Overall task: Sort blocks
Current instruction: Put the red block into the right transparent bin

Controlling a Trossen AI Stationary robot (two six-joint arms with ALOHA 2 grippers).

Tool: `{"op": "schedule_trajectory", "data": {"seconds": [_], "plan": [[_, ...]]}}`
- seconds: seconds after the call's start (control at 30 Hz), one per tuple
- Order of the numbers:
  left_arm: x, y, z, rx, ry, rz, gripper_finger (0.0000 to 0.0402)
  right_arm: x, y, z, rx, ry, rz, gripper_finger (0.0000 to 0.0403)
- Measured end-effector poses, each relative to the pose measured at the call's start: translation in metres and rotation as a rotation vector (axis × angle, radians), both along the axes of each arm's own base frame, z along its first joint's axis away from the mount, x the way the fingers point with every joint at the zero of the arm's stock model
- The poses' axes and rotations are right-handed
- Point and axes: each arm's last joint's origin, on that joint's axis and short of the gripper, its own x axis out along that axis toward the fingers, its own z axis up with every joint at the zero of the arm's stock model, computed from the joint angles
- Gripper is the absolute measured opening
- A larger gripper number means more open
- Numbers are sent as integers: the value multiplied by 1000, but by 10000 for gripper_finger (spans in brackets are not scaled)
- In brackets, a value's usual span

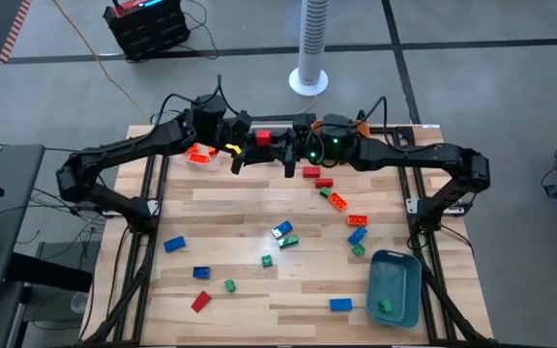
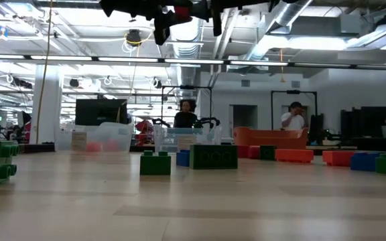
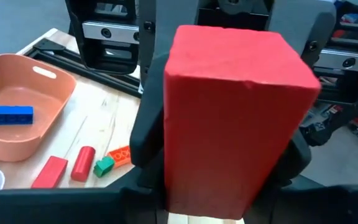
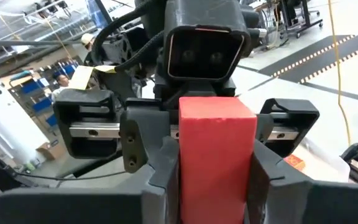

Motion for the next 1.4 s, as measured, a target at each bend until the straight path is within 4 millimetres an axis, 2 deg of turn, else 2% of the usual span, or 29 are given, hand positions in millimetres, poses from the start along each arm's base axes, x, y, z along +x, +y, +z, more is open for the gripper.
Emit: {"op": "schedule_trajectory", "data": {"seconds": [0.23, 0.4, 0.47, 0.6, 0.7, 0.87, 0.97, 1.1, 1.2, 1.3, 1.4], "plan": [[-1, 1, 0, -3, 14, 26, 125, -2, -3, -1, 6, 27, -15, 200], [-1, 1, 0, 6, 16, 19, 125, -10, -8, 11, -7, 124, -17, 257], [-2, 3, 0, 3, 20, 20, 125, -14, -9, 18, -28, 167, -20, 267], [-6, 15, -8, -25, 75, 64, 125, -33, -14, 33, -42, 250, -79, 270], [-2, 33, -29, -64, 167, 117, 125, -52, -15, 38, -37, 324, -163, 270], [16, 67, -80, -122, 333, 224, 125, -79, -9, 48, -26, 385, -252, 270], [22, 90, -109, -157, 400, 324, 125, -87, -1, 49, 7, 414, -258, 270], [27, 111, -143, -202, 548, 432, 125, -86, 12, 45, 45, 457, -225, 270], [33, 120, -154, -125, 672, 506, 125, -81, 22, 42, 37, 465, -198, 270], [40, 124, -156, -46, 773, 549, 125, -74, 31, 38, 20, 478, -198, 270], [48, 127, -157, -9, 834, 552, 153, -71, 35, 35, 15, 489, -186, 270]]}}
